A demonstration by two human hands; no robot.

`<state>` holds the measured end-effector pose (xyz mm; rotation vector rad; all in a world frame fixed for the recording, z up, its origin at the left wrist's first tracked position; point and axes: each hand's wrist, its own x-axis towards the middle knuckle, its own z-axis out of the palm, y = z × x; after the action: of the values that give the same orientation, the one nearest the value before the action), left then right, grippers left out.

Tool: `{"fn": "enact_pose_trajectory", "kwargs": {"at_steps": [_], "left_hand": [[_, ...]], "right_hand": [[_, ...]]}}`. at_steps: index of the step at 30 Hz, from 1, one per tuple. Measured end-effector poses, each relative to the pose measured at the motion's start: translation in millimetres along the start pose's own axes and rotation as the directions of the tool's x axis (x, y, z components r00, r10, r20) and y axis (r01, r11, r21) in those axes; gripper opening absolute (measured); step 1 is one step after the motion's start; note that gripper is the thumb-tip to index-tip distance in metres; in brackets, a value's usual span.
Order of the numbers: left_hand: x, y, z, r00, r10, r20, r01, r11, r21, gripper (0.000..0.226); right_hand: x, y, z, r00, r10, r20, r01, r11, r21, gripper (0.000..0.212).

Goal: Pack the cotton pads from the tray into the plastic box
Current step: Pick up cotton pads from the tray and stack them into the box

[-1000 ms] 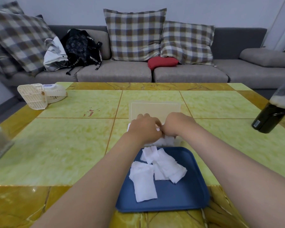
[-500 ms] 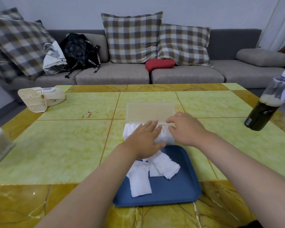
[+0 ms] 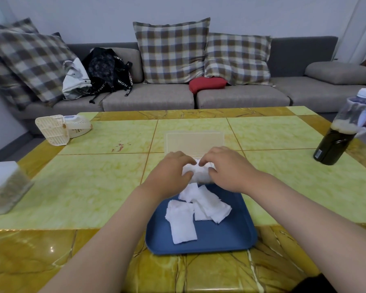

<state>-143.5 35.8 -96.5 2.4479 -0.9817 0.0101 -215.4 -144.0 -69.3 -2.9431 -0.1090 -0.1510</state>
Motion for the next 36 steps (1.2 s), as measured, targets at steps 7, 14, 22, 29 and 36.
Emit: {"fn": "enact_pose_trajectory", "kwargs": {"at_steps": [7,14,22,29,36], "left_hand": [[-41,-9,-17,0.928,-0.175,0.33,0.199,0.979,-0.039,0.026],[-52,-18,-18,0.867,-0.191,0.46,0.231,0.973,-0.031,0.032],[-44,-7,-22,0.916,-0.152,0.371,0.262,0.927,-0.268,0.04],[-40,2,-23,0.948,-0.156,0.277,0.298,0.74,-0.603,0.021],[-29,2,-15,0.913,-0.295,0.282,0.395,0.469,-0.79,0.026]], "right_hand": [[-16,-47,2,0.958,-0.023,0.287,-0.034,0.98,0.194,0.019],[-25,-67,33,0.939,-0.043,0.341,0.012,0.996,0.091,0.041],[-22,-39,20,0.949,0.114,0.295,-0.256,0.825,0.504,0.031],[-19,-22,4,0.954,0.135,0.268,-0.295,0.58,0.76,0.049],[-16,-13,8,0.912,0.308,0.27,-0.373,0.352,0.859,0.023]]}}
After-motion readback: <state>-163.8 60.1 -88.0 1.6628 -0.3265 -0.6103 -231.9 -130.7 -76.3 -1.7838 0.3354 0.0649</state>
